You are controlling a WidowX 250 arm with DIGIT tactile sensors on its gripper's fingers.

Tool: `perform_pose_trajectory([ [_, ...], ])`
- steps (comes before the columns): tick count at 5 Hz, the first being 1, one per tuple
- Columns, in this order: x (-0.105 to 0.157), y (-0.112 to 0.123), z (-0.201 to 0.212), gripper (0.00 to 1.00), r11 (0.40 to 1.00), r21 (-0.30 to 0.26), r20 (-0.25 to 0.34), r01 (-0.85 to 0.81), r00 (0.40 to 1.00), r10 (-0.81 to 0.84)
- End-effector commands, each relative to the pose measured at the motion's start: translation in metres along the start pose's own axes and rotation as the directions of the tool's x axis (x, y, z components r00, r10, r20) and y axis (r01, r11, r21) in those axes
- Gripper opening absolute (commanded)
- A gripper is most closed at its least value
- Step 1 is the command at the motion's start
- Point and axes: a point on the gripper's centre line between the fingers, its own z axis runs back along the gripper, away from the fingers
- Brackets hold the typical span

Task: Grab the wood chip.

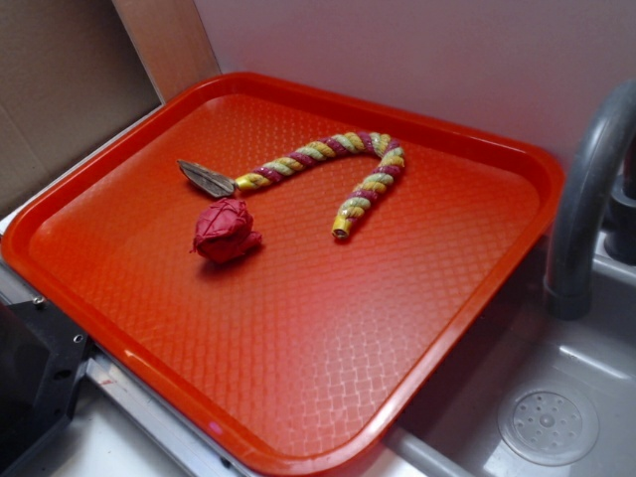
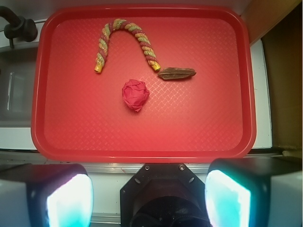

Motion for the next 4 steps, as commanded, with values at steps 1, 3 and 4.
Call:
perform_pose_trajectory([
  [1,0.0,0.0,0.0,1.0,1.0,0.0,0.0,0.0,1.0,0.0],
  [3,0.075,0.028,-0.102,1.0,0.872,0.023,-0.103,0.489,0.869,-0.485],
  [4,0.083,0.043,-0.142,1.0,0.729,-0.063,-0.103,0.682,0.722,-0.684],
])
